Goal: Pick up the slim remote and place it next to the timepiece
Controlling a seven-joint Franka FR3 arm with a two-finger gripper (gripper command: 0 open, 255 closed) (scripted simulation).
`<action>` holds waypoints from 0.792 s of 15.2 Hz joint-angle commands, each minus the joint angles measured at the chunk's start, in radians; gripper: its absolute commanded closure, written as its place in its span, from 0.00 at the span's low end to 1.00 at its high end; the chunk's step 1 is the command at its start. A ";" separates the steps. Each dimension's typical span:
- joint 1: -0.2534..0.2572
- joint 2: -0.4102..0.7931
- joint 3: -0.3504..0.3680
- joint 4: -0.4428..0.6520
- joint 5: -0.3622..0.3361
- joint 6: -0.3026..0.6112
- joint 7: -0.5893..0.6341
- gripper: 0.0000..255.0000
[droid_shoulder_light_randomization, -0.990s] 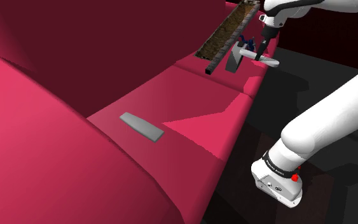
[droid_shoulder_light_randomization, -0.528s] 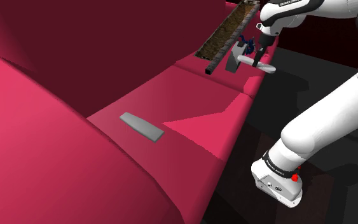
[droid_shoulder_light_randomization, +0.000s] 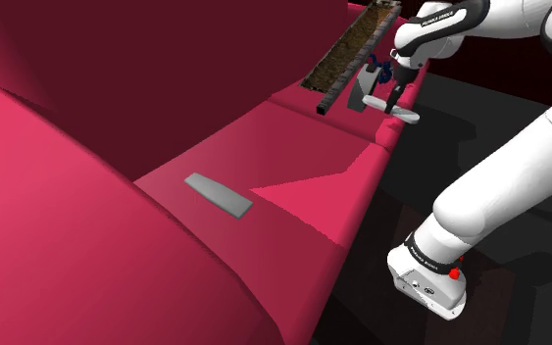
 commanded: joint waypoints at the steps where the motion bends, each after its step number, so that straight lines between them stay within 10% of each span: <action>1: 0.001 0.013 -0.002 -0.013 0.006 0.026 -0.003 1.00; 12: 0.001 0.093 -0.014 -0.092 0.044 0.177 -0.031 1.00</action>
